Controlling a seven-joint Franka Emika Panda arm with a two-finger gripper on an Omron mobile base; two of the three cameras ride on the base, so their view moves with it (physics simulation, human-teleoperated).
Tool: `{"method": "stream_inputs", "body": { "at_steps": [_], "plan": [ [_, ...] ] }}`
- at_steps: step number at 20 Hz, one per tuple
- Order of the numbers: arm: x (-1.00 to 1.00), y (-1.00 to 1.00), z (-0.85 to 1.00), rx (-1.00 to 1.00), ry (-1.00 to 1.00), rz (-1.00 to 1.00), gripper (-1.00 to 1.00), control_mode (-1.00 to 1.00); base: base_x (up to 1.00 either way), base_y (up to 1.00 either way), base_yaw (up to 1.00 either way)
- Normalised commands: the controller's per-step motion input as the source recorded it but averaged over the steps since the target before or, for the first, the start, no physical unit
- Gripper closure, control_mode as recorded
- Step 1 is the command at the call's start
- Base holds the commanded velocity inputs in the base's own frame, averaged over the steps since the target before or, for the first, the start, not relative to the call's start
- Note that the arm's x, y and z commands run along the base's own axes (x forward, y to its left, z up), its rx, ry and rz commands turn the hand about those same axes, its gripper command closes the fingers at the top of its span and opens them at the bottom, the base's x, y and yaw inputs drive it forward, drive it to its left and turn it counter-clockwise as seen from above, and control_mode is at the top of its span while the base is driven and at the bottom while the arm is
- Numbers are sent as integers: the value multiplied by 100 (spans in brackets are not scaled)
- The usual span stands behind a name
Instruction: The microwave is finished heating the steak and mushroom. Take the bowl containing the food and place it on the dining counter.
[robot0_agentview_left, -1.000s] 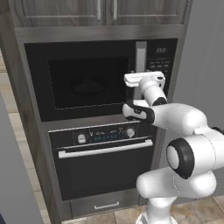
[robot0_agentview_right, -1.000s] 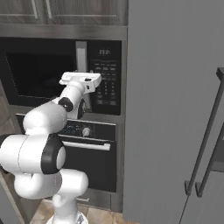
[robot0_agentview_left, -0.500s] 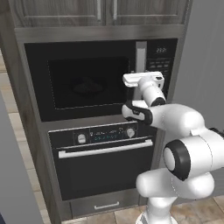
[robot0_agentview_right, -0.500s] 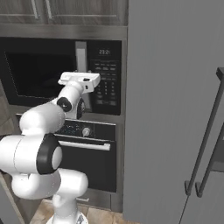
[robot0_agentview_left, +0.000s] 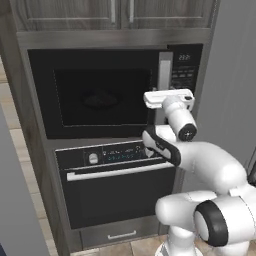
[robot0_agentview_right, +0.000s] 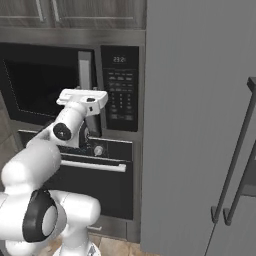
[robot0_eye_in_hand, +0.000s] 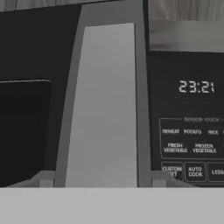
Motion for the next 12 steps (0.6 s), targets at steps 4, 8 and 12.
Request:
{"method": "stream_inputs", "body": {
  "at_steps": [4, 8, 12],
  "plan": [
    [-100, 36, 56, 2, 6, 0, 100, -100, 0, 0, 0],
    [-100, 53, 58, 0, 8, 0, 100, -100, 0, 0, 0],
    [-100, 59, 68, 0, 10, 0, 100, -100, 0, 0, 0]
  ]
}}
